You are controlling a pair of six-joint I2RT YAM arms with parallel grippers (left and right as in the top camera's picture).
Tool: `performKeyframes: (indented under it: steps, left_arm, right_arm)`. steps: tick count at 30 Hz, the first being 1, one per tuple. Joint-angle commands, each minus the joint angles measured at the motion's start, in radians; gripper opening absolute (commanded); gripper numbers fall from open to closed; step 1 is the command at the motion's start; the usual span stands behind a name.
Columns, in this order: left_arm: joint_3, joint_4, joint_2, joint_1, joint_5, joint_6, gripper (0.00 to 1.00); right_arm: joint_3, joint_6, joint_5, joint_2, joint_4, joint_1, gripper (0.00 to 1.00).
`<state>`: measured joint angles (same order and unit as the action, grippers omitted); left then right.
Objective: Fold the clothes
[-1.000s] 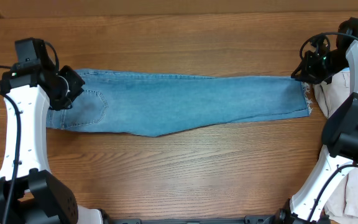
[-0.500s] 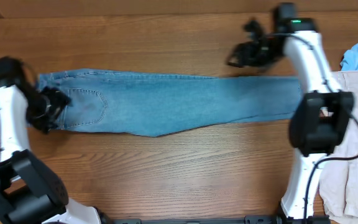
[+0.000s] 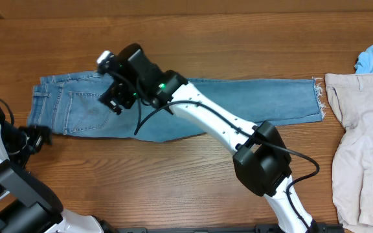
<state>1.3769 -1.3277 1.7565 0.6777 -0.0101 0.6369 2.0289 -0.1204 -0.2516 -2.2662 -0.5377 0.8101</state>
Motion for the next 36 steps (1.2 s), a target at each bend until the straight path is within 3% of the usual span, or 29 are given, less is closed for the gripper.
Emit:
performKeyframes:
  steps: [1, 3, 5, 7, 8, 9, 16, 17, 20, 24, 26, 31, 33, 34, 36]
  left_arm:
    - [0.029, 0.219, -0.007, -0.095, -0.516, -0.376, 0.85]
    - [0.076, 0.325, -0.007, -0.145, -0.52, -0.363, 0.84]
    - [0.146, 0.437, -0.006, -0.23, -0.404, -0.354, 0.85]
    - [0.225, 0.491, -0.006, -0.351, -0.147, -0.457, 0.8]
    - [0.244, 0.511, -0.006, -0.41, 0.032, -0.464, 0.7]
    - [0.244, 0.535, -0.006, -0.444, 0.111, -0.439, 0.64]
    - [0.244, 0.545, 0.114, -0.485, 0.1, -0.321, 0.52]
    - [0.244, 0.53, 0.155, -0.482, 0.099, -0.262, 0.51]
    - [0.244, 0.539, 0.248, -0.482, 0.042, -0.137, 0.57]
    - [0.244, 0.54, 0.27, -0.482, 0.02, 0.047, 0.38]
    - [0.242, 0.519, 0.271, -0.483, 0.022, 0.152, 0.35]
    - [0.241, 0.522, 0.273, -0.491, 0.148, 0.318, 0.53]
    - [0.241, 0.534, 0.275, -0.491, 0.151, 0.351, 0.54]
    - [0.241, 0.553, 0.277, -0.491, 0.12, 0.355, 0.62]
    - [0.241, 0.57, 0.277, -0.491, 0.05, 0.346, 1.0]
  right_arm:
    - [0.01, 0.103, 0.043, -0.001, -0.151, -0.154, 1.0]
    - [0.01, 0.103, 0.043, 0.0, -0.277, -0.247, 1.0]
    - [0.01, 0.103, 0.043, 0.0, -0.402, -0.349, 1.0]
    - [0.01, 0.102, 0.043, -0.001, -0.523, -0.475, 1.0]
    - [0.01, 0.102, 0.042, -0.001, -0.564, -0.534, 1.0]
    - [0.01, 0.102, 0.043, -0.001, -0.589, -0.575, 1.0]
    - [0.008, 0.103, 0.042, -0.001, -0.746, -0.848, 1.0]
    - [0.008, 0.103, 0.042, -0.001, -0.751, -0.881, 1.0]
    - [0.008, 0.103, 0.042, -0.001, -0.746, -0.932, 1.0]
    - [0.008, 0.103, 0.042, -0.001, -0.746, -0.952, 1.0]
    - [0.008, 0.103, 0.042, -0.001, -0.746, -0.952, 1.0]
    - [0.008, 0.103, 0.042, -0.001, -0.746, -0.952, 1.0]
    - [0.008, 0.103, 0.042, -0.001, -0.746, -0.952, 1.0]
    - [0.008, 0.103, 0.042, -0.001, -0.746, -0.952, 1.0]
    - [0.008, 0.103, 0.042, -0.001, -0.746, -0.952, 1.0]
